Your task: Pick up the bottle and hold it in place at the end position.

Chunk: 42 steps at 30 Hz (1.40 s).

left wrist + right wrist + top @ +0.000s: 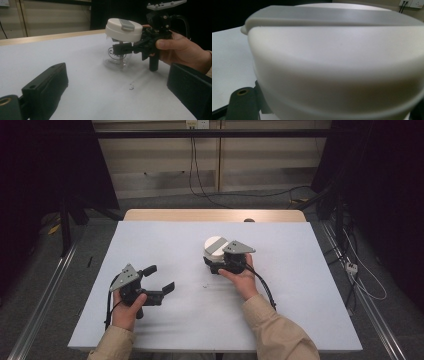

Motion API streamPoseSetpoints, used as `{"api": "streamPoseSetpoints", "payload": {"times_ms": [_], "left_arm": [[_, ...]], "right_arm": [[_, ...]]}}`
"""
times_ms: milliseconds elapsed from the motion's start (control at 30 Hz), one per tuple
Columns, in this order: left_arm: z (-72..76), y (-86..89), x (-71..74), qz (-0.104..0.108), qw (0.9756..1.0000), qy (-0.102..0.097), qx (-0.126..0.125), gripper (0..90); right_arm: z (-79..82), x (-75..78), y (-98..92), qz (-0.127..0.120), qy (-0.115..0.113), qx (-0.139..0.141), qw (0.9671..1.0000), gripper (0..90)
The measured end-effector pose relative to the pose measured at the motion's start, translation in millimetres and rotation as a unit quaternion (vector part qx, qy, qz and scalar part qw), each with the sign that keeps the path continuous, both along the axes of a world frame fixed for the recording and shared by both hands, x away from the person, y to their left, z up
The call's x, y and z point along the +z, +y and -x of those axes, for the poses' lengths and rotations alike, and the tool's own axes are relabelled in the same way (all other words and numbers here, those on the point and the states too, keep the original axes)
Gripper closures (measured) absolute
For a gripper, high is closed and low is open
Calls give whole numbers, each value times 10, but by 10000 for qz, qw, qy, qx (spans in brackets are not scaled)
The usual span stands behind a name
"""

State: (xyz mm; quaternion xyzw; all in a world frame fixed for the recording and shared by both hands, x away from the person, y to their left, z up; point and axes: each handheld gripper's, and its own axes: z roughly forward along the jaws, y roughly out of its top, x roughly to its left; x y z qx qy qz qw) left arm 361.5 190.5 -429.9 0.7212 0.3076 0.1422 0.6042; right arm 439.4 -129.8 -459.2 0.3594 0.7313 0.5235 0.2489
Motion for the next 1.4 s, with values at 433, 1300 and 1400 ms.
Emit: {"api": "streamPoseSetpoints", "payload": {"times_ms": [433, 1300, 1400], "left_arm": [[-157, -250, 73, 64, 9999, 78, -64, 34], [-392, -592, 157, -30, 9996, 152, -223, 69], [-404, -607, 163, -20, 9997, 144, -210, 71]], "right_arm": [[-4, -4, -2, -7, 5, 8, 10000, 183], [-3, -6, 0, -7, 29, 6, 10000, 183], [-3, -6, -1, -6, 30, 7, 10000, 183]]}}
